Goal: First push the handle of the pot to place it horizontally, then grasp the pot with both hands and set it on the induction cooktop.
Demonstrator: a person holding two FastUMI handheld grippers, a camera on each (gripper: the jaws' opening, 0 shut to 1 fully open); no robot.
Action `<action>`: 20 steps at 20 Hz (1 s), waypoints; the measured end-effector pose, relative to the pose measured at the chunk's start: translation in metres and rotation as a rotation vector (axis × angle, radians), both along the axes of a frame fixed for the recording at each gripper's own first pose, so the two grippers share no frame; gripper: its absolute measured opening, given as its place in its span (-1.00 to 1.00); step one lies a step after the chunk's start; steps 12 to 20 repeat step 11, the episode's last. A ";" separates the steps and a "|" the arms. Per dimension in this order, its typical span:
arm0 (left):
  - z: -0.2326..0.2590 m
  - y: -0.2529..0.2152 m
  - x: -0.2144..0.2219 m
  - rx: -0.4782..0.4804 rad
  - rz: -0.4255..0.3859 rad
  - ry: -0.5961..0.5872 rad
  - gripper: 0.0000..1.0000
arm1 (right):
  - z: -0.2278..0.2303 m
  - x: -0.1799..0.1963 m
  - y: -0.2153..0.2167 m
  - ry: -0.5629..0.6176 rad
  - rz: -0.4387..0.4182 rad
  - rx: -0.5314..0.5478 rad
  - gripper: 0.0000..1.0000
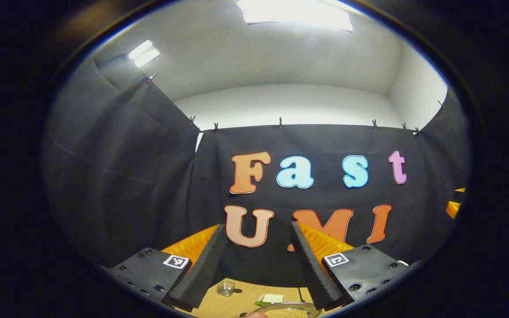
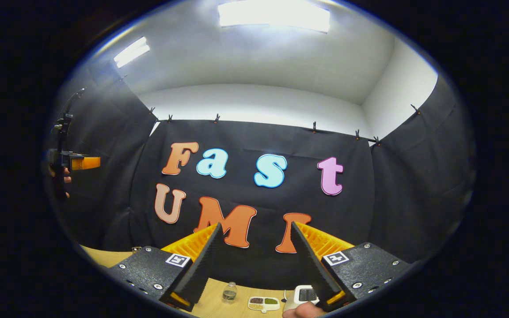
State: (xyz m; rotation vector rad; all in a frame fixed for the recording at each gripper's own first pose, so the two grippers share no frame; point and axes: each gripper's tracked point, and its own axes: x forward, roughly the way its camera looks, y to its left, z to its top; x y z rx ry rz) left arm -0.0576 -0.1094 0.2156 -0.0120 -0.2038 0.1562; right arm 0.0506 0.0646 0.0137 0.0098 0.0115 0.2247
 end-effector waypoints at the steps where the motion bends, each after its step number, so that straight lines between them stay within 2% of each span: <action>1: -0.001 0.007 0.002 0.004 0.010 -0.001 0.96 | 0.005 -0.001 0.000 -0.017 0.004 0.003 0.87; 3: 0.000 0.013 0.005 0.007 0.020 -0.003 0.94 | 0.013 -0.001 0.000 -0.048 -0.002 0.002 0.80; 5: 0.000 0.009 0.004 0.004 0.010 0.000 0.90 | 0.010 -0.001 0.001 -0.050 -0.005 -0.009 0.87; 6: 0.000 0.007 0.004 0.007 0.004 0.003 0.96 | 0.006 -0.001 0.004 -0.039 -0.005 -0.012 0.94; 7: 0.002 0.007 0.005 0.010 0.001 0.001 0.96 | 0.004 0.001 0.005 -0.028 -0.004 -0.017 0.87; 8: 0.003 0.007 0.005 0.015 0.000 0.002 0.96 | 0.003 0.003 0.008 -0.022 -0.001 -0.019 0.94; 10: 0.004 0.008 0.003 0.020 0.011 0.004 0.96 | 0.001 0.001 0.010 -0.015 0.007 -0.023 0.87; 20: 0.004 0.009 0.005 0.021 0.011 0.005 0.96 | -0.002 0.000 0.012 -0.012 0.012 -0.024 0.87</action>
